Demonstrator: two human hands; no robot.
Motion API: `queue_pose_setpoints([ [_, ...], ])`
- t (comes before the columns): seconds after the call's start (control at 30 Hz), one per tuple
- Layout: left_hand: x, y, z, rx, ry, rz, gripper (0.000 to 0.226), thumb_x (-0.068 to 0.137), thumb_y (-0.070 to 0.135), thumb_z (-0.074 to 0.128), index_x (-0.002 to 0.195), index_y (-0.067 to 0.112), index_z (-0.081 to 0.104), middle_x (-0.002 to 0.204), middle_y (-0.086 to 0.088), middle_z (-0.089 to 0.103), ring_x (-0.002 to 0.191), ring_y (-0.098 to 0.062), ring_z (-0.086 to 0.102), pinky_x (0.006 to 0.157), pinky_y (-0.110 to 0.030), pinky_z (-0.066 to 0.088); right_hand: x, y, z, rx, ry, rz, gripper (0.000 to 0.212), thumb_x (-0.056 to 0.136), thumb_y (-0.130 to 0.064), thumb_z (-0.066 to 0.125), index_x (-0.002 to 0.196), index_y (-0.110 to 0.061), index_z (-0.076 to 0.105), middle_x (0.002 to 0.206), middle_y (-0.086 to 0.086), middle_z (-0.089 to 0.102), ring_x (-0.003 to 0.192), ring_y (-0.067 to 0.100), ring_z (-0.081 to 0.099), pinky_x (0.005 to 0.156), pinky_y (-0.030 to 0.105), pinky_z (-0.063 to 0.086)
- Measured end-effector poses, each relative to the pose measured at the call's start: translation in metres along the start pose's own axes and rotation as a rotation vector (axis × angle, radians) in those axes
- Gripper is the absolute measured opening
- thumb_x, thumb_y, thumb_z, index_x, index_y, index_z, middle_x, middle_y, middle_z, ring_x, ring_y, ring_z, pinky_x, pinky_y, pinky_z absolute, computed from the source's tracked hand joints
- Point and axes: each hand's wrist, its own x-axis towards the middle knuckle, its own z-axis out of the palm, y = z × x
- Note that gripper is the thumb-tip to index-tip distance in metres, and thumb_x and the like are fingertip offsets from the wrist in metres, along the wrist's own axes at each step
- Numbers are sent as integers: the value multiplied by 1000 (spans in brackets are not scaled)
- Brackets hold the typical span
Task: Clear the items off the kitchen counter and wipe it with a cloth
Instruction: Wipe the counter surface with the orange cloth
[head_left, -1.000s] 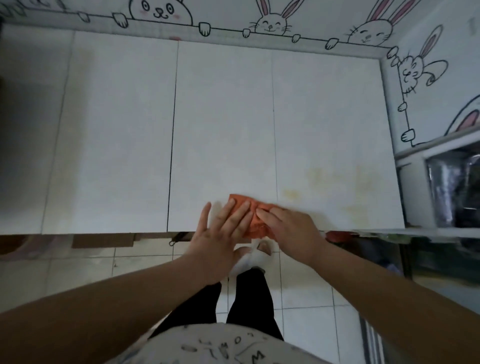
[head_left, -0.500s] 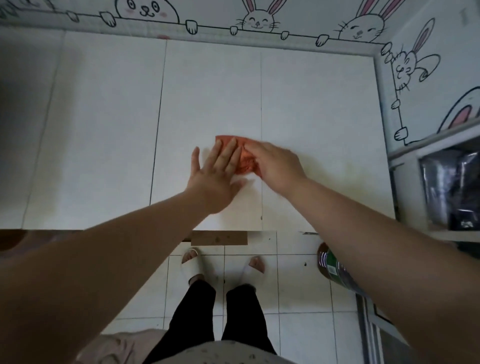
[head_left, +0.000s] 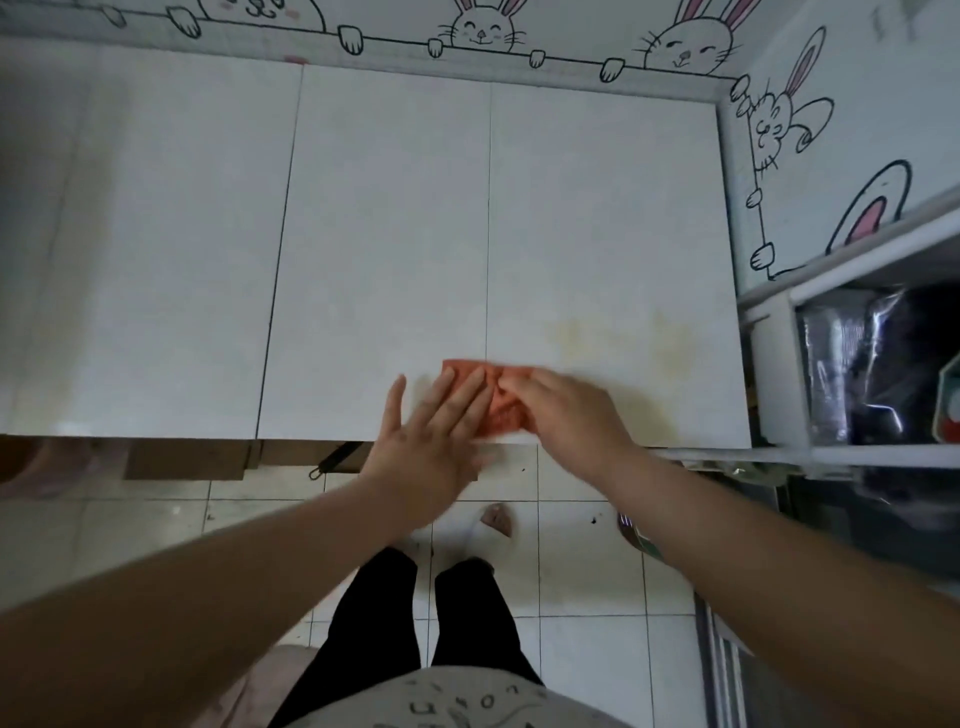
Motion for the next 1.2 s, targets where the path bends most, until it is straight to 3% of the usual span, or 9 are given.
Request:
queue_pose_setpoints([
  [0.13, 74, -25, -37, 38, -45, -93, 66, 94, 56, 8, 144, 28, -25, 154, 11, -29, 143, -16, -23, 113, -58, -10, 79, 22, -32, -13, -12, 125, 34, 95, -30, 46, 129, -31, 53, 128, 2, 58, 112, 26, 56, 90, 28, 41],
  [0.27, 129, -34, -66, -11, -122, -147, 64, 94, 56, 7, 147, 30, -18, 156, 11, -25, 144, -15, -21, 112, -59, -10, 128, 41, -50, -28, -7, 206, 36, 88, -22, 48, 123, -28, 54, 113, 10, 62, 102, 33, 59, 84, 35, 47],
  [0.57, 55, 14, -18, 62, -30, 42, 72, 90, 59, 4, 145, 24, -26, 154, 6, -31, 142, -19, -27, 114, -57, -7, 0, 21, -17, -8, 70, 141, 52, 82, -24, 64, 132, -27, 50, 135, -4, 55, 104, 26, 64, 76, 35, 53],
  [0.73, 9, 46, 13, 38, 7, 119, 74, 90, 62, 21, 150, 20, 20, 159, 2, 14, 146, -23, 15, 110, -58, 15, -65, 24, 7, -78, 17, 91, 57, 75, -18, 74, 129, -22, 54, 130, -2, 59, 89, 25, 69, 62, 37, 58],
  [0.8, 9, 47, 12, 39, -10, 121, 73, 90, 62, 22, 149, 20, 25, 158, 3, 19, 145, -22, 20, 109, -58, 17, -69, 28, 8, -110, 20, 85, 57, 73, -19, 76, 126, -20, 56, 127, -2, 62, 86, 24, 70, 59, 36, 58],
  [0.9, 25, 42, -2, 32, -23, 140, 72, 89, 61, 11, 151, 24, 10, 160, 5, 7, 147, -19, 6, 114, -57, 4, -50, 35, -4, -111, 27, 59, 49, 71, -19, 76, 117, -20, 60, 118, 0, 66, 85, 27, 69, 57, 34, 56],
  [0.97, 48, 34, -17, 13, -18, 131, 71, 87, 59, 3, 150, 28, -10, 158, 8, -15, 146, -16, -12, 113, -55, -12, -21, 46, -20, -76, 16, 91, 42, 76, -21, 71, 117, -22, 59, 117, 1, 65, 90, 28, 67, 63, 33, 52],
  [1.03, 87, 25, -35, 103, -22, 78, 68, 91, 58, 4, 146, 28, -21, 155, 10, -26, 144, -16, -20, 112, -57, -12, 18, 63, -35, -70, 33, 149, 40, 83, -24, 64, 122, -26, 55, 122, 3, 62, 99, 30, 64, 73, 34, 50],
  [1.2, 174, 11, -72, 106, -110, -25, 65, 94, 57, 8, 146, 30, -20, 156, 12, -24, 144, -15, -20, 111, -60, -12, 94, 100, -62, -67, 45, 282, 44, 85, -23, 56, 128, -28, 49, 117, 10, 61, 102, 33, 61, 80, 38, 48],
])
